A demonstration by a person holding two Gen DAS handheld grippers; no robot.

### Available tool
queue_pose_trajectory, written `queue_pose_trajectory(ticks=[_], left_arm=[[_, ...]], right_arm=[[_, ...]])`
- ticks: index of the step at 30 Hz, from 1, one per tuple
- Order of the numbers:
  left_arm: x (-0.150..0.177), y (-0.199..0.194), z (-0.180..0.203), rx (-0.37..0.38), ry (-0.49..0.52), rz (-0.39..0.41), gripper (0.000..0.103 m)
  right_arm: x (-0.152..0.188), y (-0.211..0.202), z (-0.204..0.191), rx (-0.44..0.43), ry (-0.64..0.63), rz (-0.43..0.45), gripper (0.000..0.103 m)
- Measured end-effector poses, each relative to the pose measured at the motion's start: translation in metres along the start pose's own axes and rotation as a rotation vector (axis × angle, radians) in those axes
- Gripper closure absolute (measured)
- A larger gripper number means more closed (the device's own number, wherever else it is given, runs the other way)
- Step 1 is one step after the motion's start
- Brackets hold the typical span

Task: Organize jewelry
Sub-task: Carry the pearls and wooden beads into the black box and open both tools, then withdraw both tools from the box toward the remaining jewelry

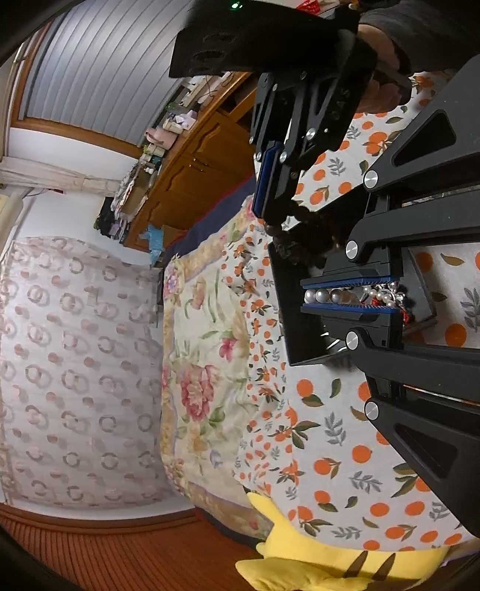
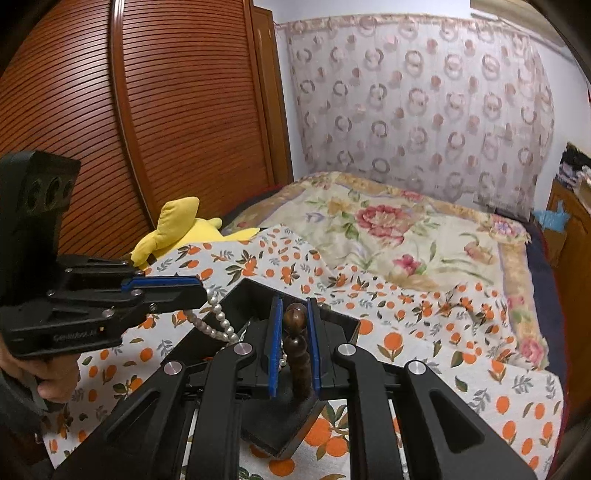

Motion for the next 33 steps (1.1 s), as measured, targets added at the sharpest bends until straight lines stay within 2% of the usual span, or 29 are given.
queue_pose_trajectory(ticks=[6, 12, 14, 21, 27, 29, 33], left_arm=[[0.005, -0.004, 0.003, -0.003, 0.017, -0.004, 0.096], [0.021, -0.018, 0.007, -0.013, 0.034, -0.006, 0.093], [0.028, -0.024, 0.007, -0.014, 0.036, -0.006, 0.086], [0.065, -0.052, 0.009, -0.021, 0.03, -0.02, 0.081], [0.096, -0.077, 0.004, -0.043, 0.011, -0.029, 0.07], [0.102, -0.085, 0.002, -0.052, 0.006, -0.025, 0.06], [0.114, -0.102, -0.002, -0.076, 0.017, -0.016, 0.048]], right_arm=[[-0.001, -0.003, -0.002, 0.023, -0.014, 0.012, 0.086], [0.005, -0.024, -0.002, 0.043, -0.01, 0.019, 0.086], [0.013, -0.037, -0.006, 0.047, -0.008, 0.023, 0.086], [0.049, -0.076, -0.03, 0.053, -0.015, 0.012, 0.086], [0.081, -0.099, -0.062, 0.013, -0.009, -0.01, 0.086], [0.091, -0.102, -0.076, -0.002, -0.02, -0.028, 0.086], [0.109, -0.105, -0.098, -0.031, -0.034, -0.058, 0.086]])
Point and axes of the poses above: each gripper's, at about its wrist camera, not at the fingertips, and y roughly the way its jaws point, z to its right, x to its underside, the point moved 10 cm from there along y, roughly the way its jaws point, and after that the axes turned 9 degrees about z, right-handed, at the moved point
